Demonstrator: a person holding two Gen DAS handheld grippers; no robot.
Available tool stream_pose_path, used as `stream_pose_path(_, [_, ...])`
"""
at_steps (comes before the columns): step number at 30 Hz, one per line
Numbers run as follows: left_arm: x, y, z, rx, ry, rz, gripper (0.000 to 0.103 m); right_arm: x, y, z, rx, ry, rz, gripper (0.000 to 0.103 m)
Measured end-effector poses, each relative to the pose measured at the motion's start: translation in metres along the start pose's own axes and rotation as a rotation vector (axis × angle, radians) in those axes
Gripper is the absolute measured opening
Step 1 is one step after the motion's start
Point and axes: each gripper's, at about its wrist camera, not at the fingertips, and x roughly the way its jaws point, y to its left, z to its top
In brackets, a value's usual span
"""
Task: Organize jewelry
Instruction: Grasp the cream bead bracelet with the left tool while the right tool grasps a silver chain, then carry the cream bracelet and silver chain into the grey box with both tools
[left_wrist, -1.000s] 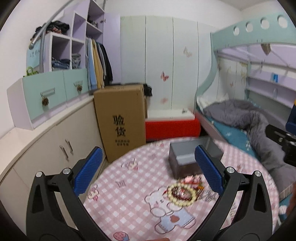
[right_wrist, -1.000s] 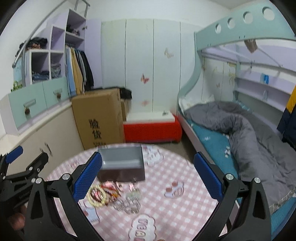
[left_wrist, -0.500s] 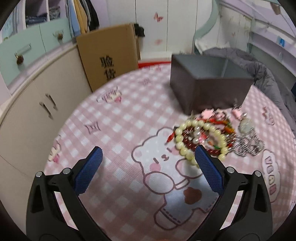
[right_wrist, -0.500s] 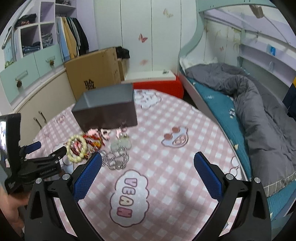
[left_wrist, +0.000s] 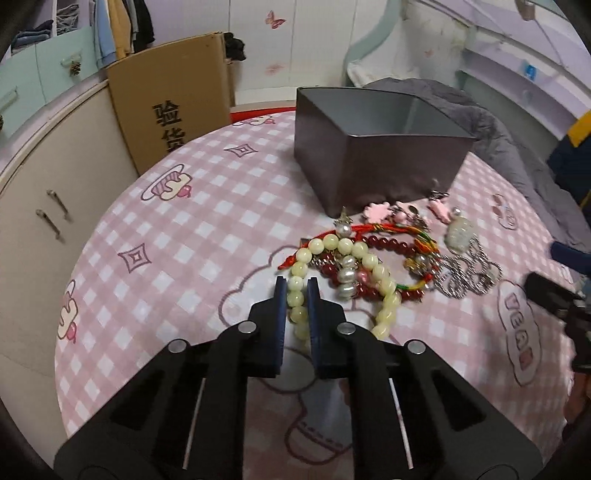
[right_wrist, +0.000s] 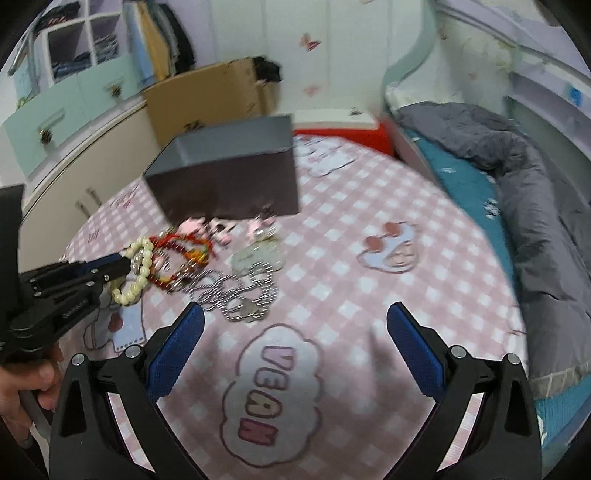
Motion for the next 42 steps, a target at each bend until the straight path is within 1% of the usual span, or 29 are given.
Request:
stream_pose_path(2, [-0.005,0.003,-0.004,-0.006,-0.007,-0.01,0.01,0.012,0.008,-0.001,-0.038,0.026,0.022,0.089])
stream_pose_path(3, [-0.008,0.006,-0.007,-0.015,-0.011,-0.02,0.009,0.019,0.011,-0.001,-0.054,0.034,0.026,0.082])
stream_pose_path(4, [-0.01,0.008,-0.009,-0.021,-0.018,-0.023,0.009,0.028,0.014,-0.002,-0.07,0.047,0.021,0.073])
stream_pose_path(5, [-0.014,0.009,-0.011,-0.028,-0.027,-0.027,0.009,0.029,0.017,-0.002,-0.085,0.039,0.001,0.072])
stream_pose_path(6, [-0.019,0.011,-0.013,-0.037,-0.036,-0.031,0.009,0.029,0.019,-0.001,-0.097,0.035,-0.006,0.058])
stream_pose_path(7, [-0.022,0.013,-0.015,-0.043,-0.042,-0.034,0.009,0.027,0.021,0.0,-0.105,0.028,0.008,0.037])
stream_pose_path(8, [-0.026,0.014,-0.017,-0.049,-0.049,-0.04,0.009,0.026,0.023,0.0,-0.113,0.027,0.025,0.029])
stream_pose_path(9, [-0.028,0.016,-0.019,-0.053,-0.053,-0.045,0.009,0.025,0.025,-0.002,-0.127,0.026,0.025,0.025])
stream_pose_path(11, [-0.033,0.017,-0.022,-0.053,-0.061,-0.048,0.009,0.023,0.027,-0.005,-0.144,0.027,0.041,0.021])
stream_pose_path(13, [-0.038,0.018,-0.024,-0.058,-0.07,-0.059,0.009,0.017,0.024,-0.006,-0.117,0.021,0.074,0.02])
stream_pose_path(16, [-0.052,0.017,-0.025,-0.06,-0.093,-0.075,0.009,-0.007,0.018,-0.003,-0.074,-0.029,0.145,0.02])
stream_pose_path(23, [-0.082,0.017,-0.009,-0.063,-0.171,-0.146,0.009,-0.053,0.011,0.029,-0.053,-0.129,0.259,0.02])
stream_pose_path(26, [-0.095,0.015,0.001,-0.057,-0.203,-0.171,0.009,-0.073,0.015,0.043,-0.073,-0.169,0.285,0.02])
stream_pose_path(27, [-0.101,0.016,0.006,-0.055,-0.216,-0.181,0.009,-0.081,0.017,0.048,-0.086,-0.186,0.287,0.017])
stream_pose_path(28, [-0.106,0.015,0.011,-0.053,-0.229,-0.192,0.009,-0.088,0.018,0.055,-0.097,-0.201,0.293,0.004])
stream_pose_path(31, [-0.119,0.013,0.029,-0.04,-0.268,-0.203,0.009,-0.105,0.02,0.07,-0.116,-0.244,0.303,0.004])
stream_pose_path(33, [-0.128,0.01,0.042,-0.018,-0.299,-0.19,0.009,-0.11,0.023,0.079,-0.148,-0.258,0.261,0.004])
stream_pose_path(35, [-0.134,0.007,0.051,-0.006,-0.32,-0.184,0.009,-0.103,0.021,0.081,-0.153,-0.223,0.234,0.006])
stream_pose_path(36, [-0.136,0.006,0.054,-0.003,-0.328,-0.187,0.009,-0.096,0.02,0.078,-0.15,-0.193,0.221,0.019])
stream_pose_path(37, [-0.136,0.006,0.054,-0.002,-0.33,-0.188,0.009,-0.09,0.019,0.072,-0.148,-0.175,0.205,0.054])
stream_pose_path(38, [-0.135,0.006,0.053,-0.003,-0.328,-0.189,0.009,-0.08,0.019,0.06,-0.15,-0.154,0.171,0.072])
stream_pose_path(39, [-0.134,0.005,0.051,-0.005,-0.324,-0.189,0.009,-0.07,0.019,0.049,-0.161,-0.133,0.152,0.081])
stream_pose_path(40, [-0.131,0.006,0.047,-0.01,-0.315,-0.191,0.009,-0.056,0.02,0.038,-0.172,-0.093,0.137,0.08])
stream_pose_path(41, [-0.128,0.006,0.044,-0.014,-0.306,-0.194,0.009,-0.036,0.021,0.021,-0.177,-0.028,0.135,0.079])
stream_pose_path(42, [-0.124,0.007,0.039,-0.021,-0.292,-0.196,0.009,-0.024,0.024,0.011,-0.175,0.005,0.151,0.071])
